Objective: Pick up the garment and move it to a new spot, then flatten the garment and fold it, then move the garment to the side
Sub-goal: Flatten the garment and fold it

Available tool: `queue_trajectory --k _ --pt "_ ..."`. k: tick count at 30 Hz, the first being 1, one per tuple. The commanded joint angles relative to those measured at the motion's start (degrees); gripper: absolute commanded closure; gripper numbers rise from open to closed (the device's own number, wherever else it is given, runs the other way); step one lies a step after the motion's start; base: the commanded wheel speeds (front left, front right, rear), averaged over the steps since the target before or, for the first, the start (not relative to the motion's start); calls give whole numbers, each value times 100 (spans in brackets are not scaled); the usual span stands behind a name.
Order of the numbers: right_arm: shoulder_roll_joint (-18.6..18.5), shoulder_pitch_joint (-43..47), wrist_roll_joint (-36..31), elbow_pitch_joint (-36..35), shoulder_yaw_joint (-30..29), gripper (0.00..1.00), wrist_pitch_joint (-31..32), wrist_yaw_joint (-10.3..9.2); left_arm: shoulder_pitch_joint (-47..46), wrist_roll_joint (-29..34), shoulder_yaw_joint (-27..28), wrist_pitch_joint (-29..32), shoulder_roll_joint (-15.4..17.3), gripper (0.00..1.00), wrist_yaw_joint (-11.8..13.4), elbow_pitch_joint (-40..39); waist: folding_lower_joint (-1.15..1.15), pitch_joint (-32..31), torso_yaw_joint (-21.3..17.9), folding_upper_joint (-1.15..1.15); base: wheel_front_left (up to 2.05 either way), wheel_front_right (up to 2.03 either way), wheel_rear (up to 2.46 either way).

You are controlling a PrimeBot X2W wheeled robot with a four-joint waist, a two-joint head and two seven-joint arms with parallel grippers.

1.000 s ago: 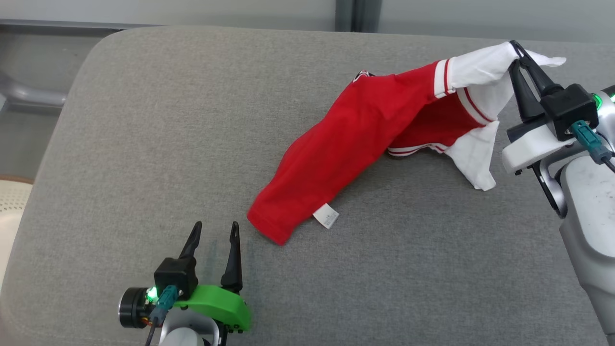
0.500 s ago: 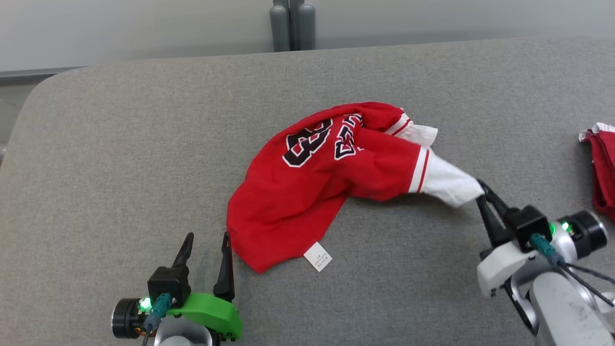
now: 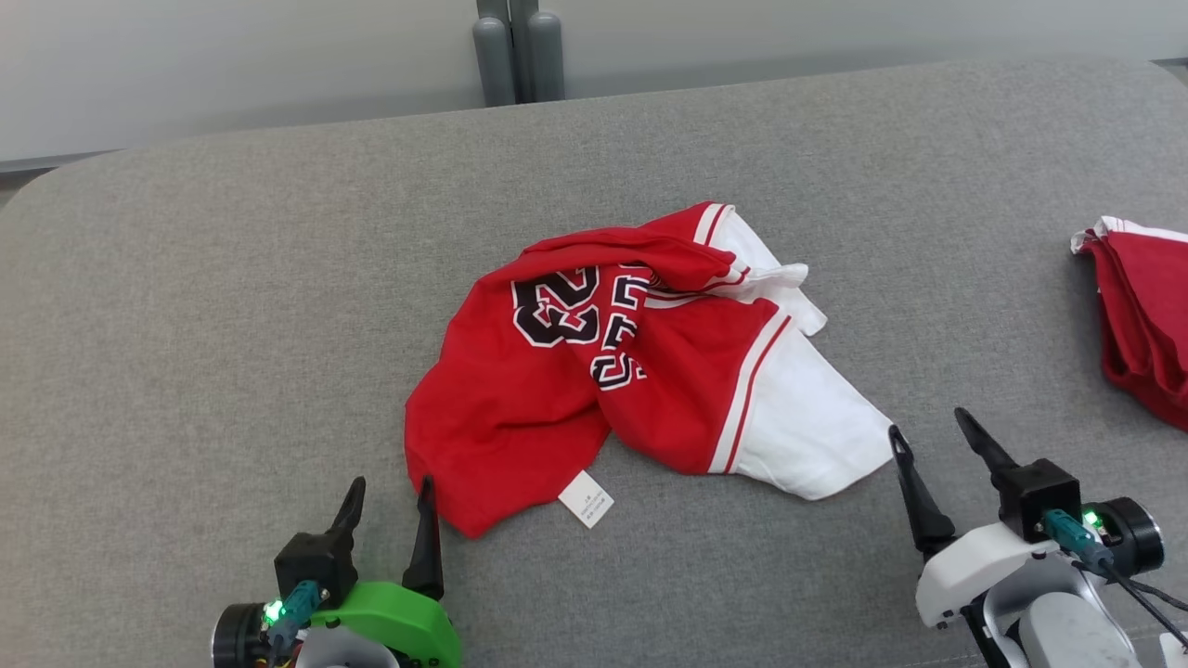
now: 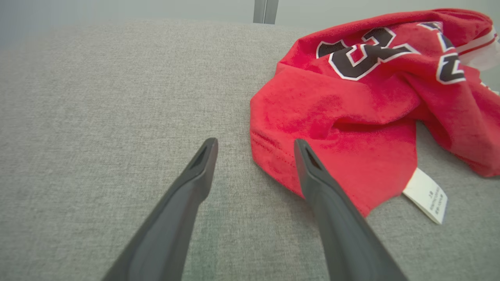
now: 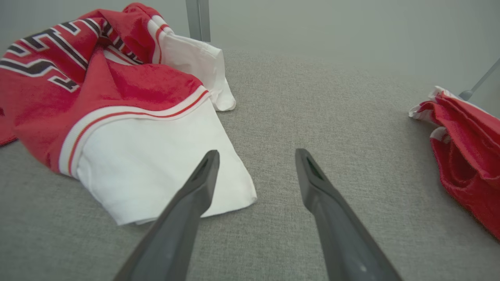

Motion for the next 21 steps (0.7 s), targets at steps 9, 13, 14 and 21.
queue_trajectory --k 9,13,14,21 --pt "130 -160 -432 -40 -899 0 -16 -7 -234 -845 -156 4 23 0 -245 515 0 141 -179 0 0 0 0" --pt "232 -228 -515 -106 -992 0 -16 -7 -318 -1325 -249 4 23 0 -469 632 0 183 -230 0 0 0 0" --pt "273 -247 -519 -114 -980 0 -16 -7 -344 -1474 -291 6 22 0 -553 650 0 196 -238 0 0 0 0" --pt "408 -290 -503 -121 -931 0 -16 -7 -516 -1800 -449 6 22 27 -766 728 0 256 -215 0 0 0 0"
